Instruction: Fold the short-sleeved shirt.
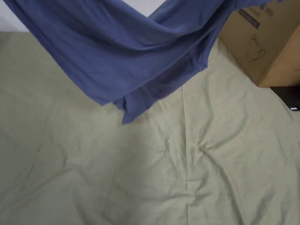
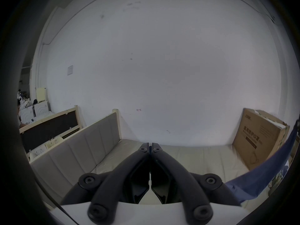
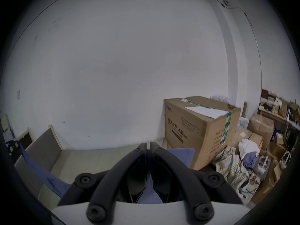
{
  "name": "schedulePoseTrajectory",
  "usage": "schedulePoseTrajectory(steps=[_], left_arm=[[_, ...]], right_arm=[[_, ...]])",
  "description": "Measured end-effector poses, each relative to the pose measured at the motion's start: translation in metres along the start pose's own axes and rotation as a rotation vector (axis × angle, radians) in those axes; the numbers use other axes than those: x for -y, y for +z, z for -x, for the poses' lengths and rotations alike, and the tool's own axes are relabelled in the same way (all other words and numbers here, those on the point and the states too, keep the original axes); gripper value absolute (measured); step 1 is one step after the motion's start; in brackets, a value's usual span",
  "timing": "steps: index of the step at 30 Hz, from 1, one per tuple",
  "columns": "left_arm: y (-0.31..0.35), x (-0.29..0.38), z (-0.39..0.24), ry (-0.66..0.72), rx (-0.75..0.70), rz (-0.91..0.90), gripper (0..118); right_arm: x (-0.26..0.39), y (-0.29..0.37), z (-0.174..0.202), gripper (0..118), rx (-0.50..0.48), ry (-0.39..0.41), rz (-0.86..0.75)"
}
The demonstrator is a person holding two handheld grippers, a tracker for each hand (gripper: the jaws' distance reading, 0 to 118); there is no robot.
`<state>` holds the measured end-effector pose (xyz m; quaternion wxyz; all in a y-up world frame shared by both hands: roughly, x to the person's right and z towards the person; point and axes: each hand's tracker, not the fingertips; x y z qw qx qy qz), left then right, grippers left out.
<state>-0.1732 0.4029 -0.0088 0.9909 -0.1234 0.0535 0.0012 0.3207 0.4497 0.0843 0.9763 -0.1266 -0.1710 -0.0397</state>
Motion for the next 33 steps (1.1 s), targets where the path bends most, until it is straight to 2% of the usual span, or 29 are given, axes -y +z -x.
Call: schedulePoseTrajectory(steps=[3,10,14,17,21,28,33], left_arm=[[-0.022,0.008,-0.013,0.000,-0.024,0.000,0],[-0.045,0.044,-0.005,-0.044,-0.086,0.052,0],[-0.041,0.078,0.026,-0.009,-0.117,0.108,0],[-0.030,0.115,0.052,-0.015,-0.145,0.168,0],[-0.005,0.164,0.096,0.124,-0.111,0.241,0],[0.070,0.280,0.122,0.162,-0.024,0.406,0],[0.109,0.374,0.138,0.166,-0.035,0.581,0]], right_arm=[[0.003,-0.009,0.018,2,0.026,0.087,-0.018],[0.045,-0.037,-0.008,2,0.064,0.057,0.061],[0.092,-0.043,-0.045,2,0.124,0.008,0.146],[0.140,-0.034,-0.082,2,0.151,-0.060,0.217],[0.209,-0.002,-0.128,2,0.147,-0.168,0.304],[0.342,0.060,-0.183,2,0.155,-0.243,0.482],[0.423,0.102,-0.203,2,0.176,-0.282,0.637]])
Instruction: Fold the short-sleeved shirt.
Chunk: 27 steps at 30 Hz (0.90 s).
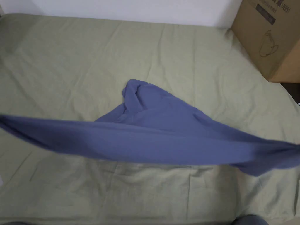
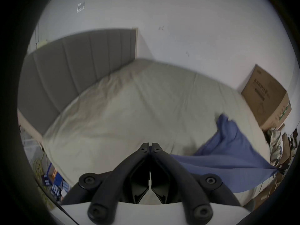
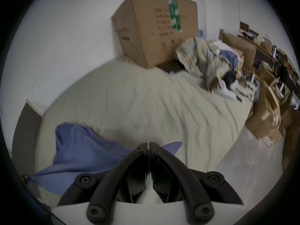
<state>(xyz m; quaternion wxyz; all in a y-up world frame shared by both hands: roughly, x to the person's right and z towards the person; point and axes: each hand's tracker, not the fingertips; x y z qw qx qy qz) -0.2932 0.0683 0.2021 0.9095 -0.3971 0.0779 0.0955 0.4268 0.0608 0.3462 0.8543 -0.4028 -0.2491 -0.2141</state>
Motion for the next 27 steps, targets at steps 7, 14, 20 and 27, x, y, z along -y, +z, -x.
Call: schedulePoseTrajectory(steps=[7,14,20,27], left_arm=[[-0.015,0.084,0.038,0.008,-0.095,0.218,0],[-0.009,0.070,0.044,0.093,-0.148,0.124,111],[0.054,0.035,-0.024,-0.062,-0.026,-0.244,112],[0.115,0.036,-0.096,-0.231,0.128,-0.612,118]], right_arm=[[0.051,-0.015,-0.029,2,0.019,-0.001,0.084],[0.036,0.005,-0.021,99,-0.004,0.037,0.004],[0.019,0.070,0.040,100,-0.116,0.208,-0.326],[0.042,0.117,0.120,106,-0.228,0.407,-0.606]])
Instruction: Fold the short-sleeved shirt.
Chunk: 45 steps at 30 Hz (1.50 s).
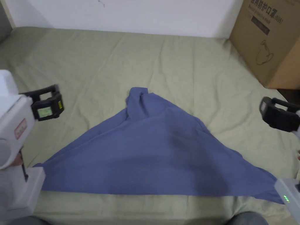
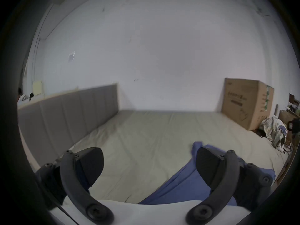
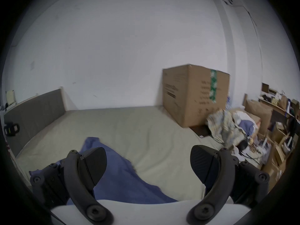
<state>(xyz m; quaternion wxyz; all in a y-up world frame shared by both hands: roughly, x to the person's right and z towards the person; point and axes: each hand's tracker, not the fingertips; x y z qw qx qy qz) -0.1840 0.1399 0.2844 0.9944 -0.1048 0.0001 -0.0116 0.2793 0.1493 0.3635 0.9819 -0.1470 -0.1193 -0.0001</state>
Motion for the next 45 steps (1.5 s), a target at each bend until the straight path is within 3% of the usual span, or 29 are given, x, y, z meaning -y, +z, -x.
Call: schedulePoseTrajectory(steps=[8,10,12,13,14,16,27,28,29,32,34,41,45], left_arm=[[0.023,-0.002,-0.047,-0.040,0.132,-0.043,115],[0.026,0.003,-0.054,-0.081,0.128,-0.051,94],[0.028,0.007,-0.058,-0.094,0.121,-0.060,42],[0.029,0.009,-0.058,-0.092,0.121,-0.058,24],[0.029,0.009,-0.058,-0.086,0.122,-0.044,12],[0.031,0.009,-0.057,-0.080,0.133,-0.002,0],[0.023,0.004,-0.034,-0.011,0.100,0.068,1],[0.018,0.002,-0.026,0.003,0.081,0.116,7],[0.012,-0.001,-0.015,0.004,0.073,0.161,20],[-0.005,-0.002,0.018,0.028,0.039,0.288,84],[-0.019,0.003,0.043,0.056,0.033,0.394,115],[-0.054,0.062,0.120,0.208,-0.048,0.717,118],[-0.071,0.119,0.137,0.137,-0.129,0.937,118]], right_arm=[[0.011,0.012,0.067,104,-0.109,0.050,-0.031],[0.012,0.017,0.076,93,-0.132,0.029,-0.056],[0.011,0.022,0.083,54,-0.155,0.014,-0.070],[0.012,0.021,0.084,32,-0.158,0.006,-0.071],[0.010,0.021,0.086,9,-0.157,0.004,-0.065],[0.010,0.024,0.089,2,-0.152,0.013,-0.062],[-0.004,0.029,0.093,0,-0.184,0.012,-0.101],[-0.005,0.028,0.093,0,-0.187,0.021,-0.101],[-0.005,0.026,0.094,0,-0.189,0.024,-0.100],[-0.004,0.020,0.096,0,-0.200,0.026,-0.083],[-0.003,0.015,0.101,0,-0.202,0.035,-0.065],[0.006,-0.002,0.115,0,-0.226,0.059,-0.011],[0.011,-0.010,0.122,0,-0.238,0.076,0.021]])
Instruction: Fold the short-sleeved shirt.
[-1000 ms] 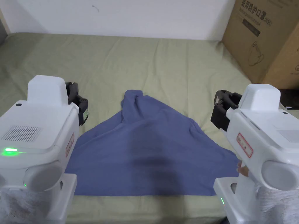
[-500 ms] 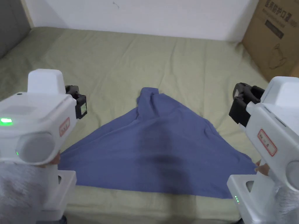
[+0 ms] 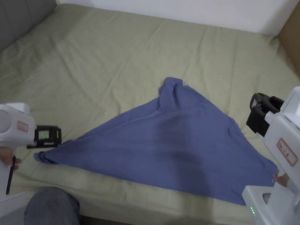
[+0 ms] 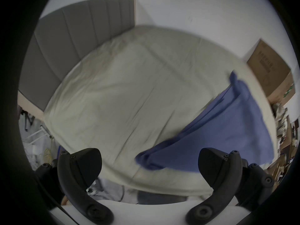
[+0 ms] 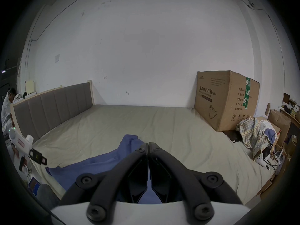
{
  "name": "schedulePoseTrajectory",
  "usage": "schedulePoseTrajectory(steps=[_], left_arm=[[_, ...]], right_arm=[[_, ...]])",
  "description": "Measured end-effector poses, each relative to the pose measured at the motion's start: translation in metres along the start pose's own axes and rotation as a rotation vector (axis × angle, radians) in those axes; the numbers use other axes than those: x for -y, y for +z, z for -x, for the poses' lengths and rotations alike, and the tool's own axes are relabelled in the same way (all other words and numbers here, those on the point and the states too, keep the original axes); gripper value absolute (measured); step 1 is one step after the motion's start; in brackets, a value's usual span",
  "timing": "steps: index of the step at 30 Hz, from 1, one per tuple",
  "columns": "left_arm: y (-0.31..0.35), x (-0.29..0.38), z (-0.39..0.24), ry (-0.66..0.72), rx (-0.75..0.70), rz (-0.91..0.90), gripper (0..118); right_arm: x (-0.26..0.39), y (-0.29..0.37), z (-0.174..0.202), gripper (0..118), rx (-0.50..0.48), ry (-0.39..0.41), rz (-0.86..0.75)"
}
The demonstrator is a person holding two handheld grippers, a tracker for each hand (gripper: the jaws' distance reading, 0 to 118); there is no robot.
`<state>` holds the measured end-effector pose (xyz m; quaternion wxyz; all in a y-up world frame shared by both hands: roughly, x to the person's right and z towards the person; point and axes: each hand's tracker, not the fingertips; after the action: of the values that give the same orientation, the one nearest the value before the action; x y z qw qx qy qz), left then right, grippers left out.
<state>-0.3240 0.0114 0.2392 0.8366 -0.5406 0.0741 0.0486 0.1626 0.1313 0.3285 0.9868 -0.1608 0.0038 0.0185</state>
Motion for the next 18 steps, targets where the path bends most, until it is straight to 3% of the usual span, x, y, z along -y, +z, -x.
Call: schedulePoseTrajectory(steps=[4,5,6,7,8,9,10,14,18], left_arm=[[-0.028,0.016,0.000,-0.008,-0.016,0.040,118],[-0.031,0.020,0.000,-0.002,-0.010,0.039,112],[-0.034,0.022,-0.002,0.000,0.000,0.037,100],[-0.037,0.022,-0.005,-0.001,0.002,0.034,78],[-0.040,0.022,-0.007,-0.003,0.012,0.035,36],[-0.042,0.025,-0.009,-0.010,0.034,0.047,13],[-0.042,0.027,-0.013,-0.007,0.100,0.049,3],[-0.036,0.033,-0.024,-0.067,0.027,-0.007,0],[-0.011,0.038,-0.018,0.061,0.057,-0.116,0]], right_arm=[[0.005,-0.008,0.003,0,0.010,0.049,0.028],[0.007,-0.010,0.002,0,0.012,0.052,0.035],[0.008,-0.011,0.002,0,0.012,0.053,0.040],[0.008,-0.013,0.002,0,0.010,0.054,0.047],[0.009,-0.013,0.002,0,0.012,0.053,0.050],[0.010,-0.014,0.002,0,0.015,0.052,0.051],[0.009,-0.015,0.002,0,0.018,0.055,0.055],[0.006,-0.020,0.000,0,0.024,0.087,0.059],[-0.011,-0.040,-0.009,0,-0.008,0.091,0.102]])
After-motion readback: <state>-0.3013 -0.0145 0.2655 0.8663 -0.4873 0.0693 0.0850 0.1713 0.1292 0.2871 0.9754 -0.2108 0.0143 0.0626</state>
